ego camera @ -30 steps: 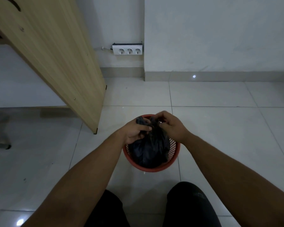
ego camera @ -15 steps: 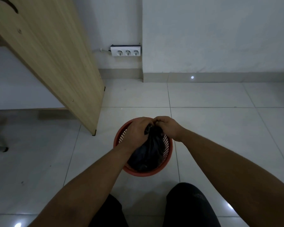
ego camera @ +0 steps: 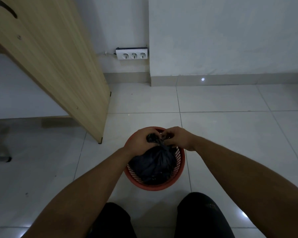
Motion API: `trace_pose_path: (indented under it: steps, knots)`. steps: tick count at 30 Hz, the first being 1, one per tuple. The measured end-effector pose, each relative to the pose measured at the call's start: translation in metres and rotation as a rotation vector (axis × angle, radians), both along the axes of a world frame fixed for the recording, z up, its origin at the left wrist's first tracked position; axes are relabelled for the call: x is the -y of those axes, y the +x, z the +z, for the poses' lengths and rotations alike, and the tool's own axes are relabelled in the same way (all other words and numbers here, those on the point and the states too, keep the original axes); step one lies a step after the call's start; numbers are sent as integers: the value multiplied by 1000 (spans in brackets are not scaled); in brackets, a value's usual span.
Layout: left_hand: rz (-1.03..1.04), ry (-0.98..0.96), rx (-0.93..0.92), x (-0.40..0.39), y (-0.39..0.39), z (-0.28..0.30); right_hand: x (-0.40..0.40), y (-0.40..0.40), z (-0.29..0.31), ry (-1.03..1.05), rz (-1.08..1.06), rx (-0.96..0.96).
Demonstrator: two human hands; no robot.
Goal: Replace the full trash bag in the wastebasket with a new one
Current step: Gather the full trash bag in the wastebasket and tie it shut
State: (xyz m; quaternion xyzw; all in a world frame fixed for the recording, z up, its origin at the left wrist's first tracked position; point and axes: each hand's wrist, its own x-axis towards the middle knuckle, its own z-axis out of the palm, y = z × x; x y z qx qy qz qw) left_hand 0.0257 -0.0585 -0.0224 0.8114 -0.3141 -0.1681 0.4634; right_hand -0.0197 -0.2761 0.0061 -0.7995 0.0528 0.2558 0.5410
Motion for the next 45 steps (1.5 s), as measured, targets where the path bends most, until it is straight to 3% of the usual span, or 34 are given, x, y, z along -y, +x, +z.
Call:
trace_pose_path:
  steps: [3,6,11,17,22,28,33,38,42,45]
  knots:
    - [66,-12,43,-7,-6,-10,-3,-5,-3,-144,63,84]
    - [112,-77,208,-8,-15,-13,-6,-11,1,-201,134,132]
    - [179,-82,244,-12,-28,-20,-1,-7,16,-412,464,270]
    - [146,61,440,-28,-21,-21,13,-2,23,-620,650,332]
    - [116,142,494,-53,-15,-21,29,-8,20,-682,646,298]
    - [192,111,374,-56,-16,-27,19,-13,20,-804,577,207]
    - [222,151,359,-55,-28,-33,-7,-31,8,-798,274,476]
    - [281,288,317,-71,-50,-20,-31,-48,-21,-861,502,472]
    - [318,463,-60,-83,-79,-21,-39,-45,-36,-961,540,413]
    - [208,529,-48,-83,-95,-29,-47,-39,-32,-969,496,429]
